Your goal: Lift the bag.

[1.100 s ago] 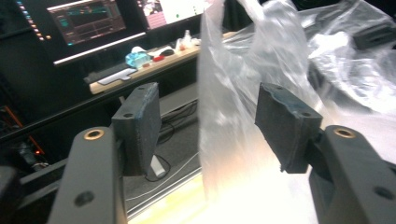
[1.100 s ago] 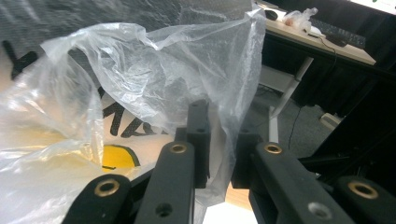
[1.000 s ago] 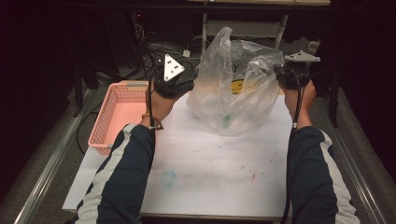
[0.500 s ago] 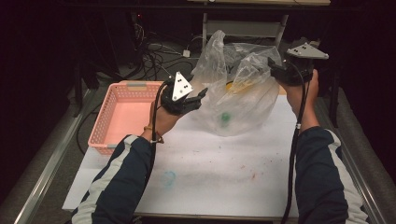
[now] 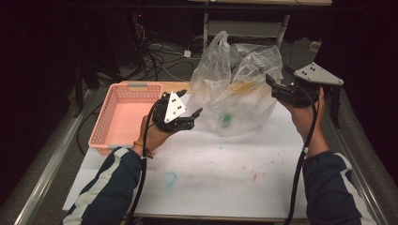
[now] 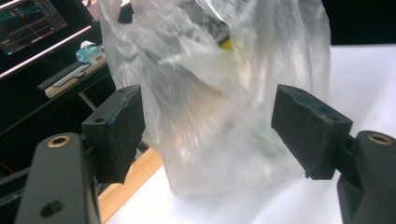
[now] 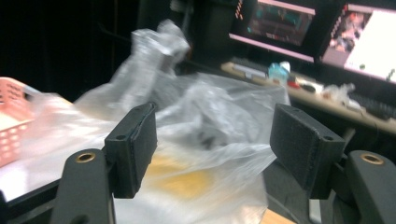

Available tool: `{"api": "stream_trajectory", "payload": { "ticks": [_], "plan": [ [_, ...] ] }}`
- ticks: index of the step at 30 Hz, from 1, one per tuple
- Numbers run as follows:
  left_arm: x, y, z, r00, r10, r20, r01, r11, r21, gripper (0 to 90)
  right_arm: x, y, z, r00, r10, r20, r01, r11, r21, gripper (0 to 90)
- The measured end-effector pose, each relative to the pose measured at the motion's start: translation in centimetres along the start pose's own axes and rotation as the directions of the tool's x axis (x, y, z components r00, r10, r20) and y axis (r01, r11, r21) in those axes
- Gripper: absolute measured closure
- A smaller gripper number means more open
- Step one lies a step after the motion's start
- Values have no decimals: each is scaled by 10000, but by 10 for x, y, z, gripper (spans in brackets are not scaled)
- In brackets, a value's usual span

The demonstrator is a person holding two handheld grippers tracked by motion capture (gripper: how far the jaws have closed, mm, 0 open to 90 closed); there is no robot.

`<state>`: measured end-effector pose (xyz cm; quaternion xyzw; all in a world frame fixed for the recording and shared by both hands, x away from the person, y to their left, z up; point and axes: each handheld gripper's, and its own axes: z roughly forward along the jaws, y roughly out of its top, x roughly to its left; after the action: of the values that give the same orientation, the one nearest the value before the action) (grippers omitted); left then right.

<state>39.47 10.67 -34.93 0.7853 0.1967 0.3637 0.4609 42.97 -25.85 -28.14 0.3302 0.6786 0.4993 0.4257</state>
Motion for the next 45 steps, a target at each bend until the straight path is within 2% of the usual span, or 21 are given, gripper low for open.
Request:
{"api": "stream_trajectory", "payload": {
  "ticks": [3,6,8,12,14,18,22,26,30,35,45],
  "plan": [
    [-6,-10,-13,9998,176,48,-176,9998,5,201,10,-5,-13,9996,13,-289,-20,9997,-235,324],
    [-13,-19,-24,9993,357,141,-358,9993,60,180,21,-12,-21,9990,-302,-338,296,9994,-185,282],
    [-16,-24,-30,9992,335,215,-336,9994,60,178,27,-17,-24,9979,-505,-410,499,9987,-143,274],
    [-20,-33,-39,9989,408,225,-411,9991,130,178,35,-27,-29,9964,-445,-718,439,9990,-88,251],
    [-21,-38,-41,9990,370,265,-375,9991,189,178,39,-31,-30,9943,-386,-992,388,9992,-8,250],
    [-24,-47,-46,9988,383,320,-395,9985,366,178,46,-39,-34,9921,-490,-1153,497,9988,31,228],
    [-25,-54,-50,9990,347,277,-360,9982,471,177,53,-46,-39,9899,-396,-1362,394,9992,-41,222],
    [-27,-60,-55,9990,406,185,-416,9975,565,177,60,-53,-43,9870,-534,-1513,540,9985,0,214],
    [-28,-67,-60,9988,409,286,-425,9974,582,177,66,-60,-47,9835,-694,-1672,715,9974,61,208],
    [-32,-76,-66,9984,534,194,-546,9962,681,177,71,-67,-53,9786,-672,-1945,720,9973,175,198],
    [-33,-94,-78,9990,435,30,-436,9940,1000,177,80,-81,-65,9704,-612,-2337,693,9972,268,176]
  ]
}}
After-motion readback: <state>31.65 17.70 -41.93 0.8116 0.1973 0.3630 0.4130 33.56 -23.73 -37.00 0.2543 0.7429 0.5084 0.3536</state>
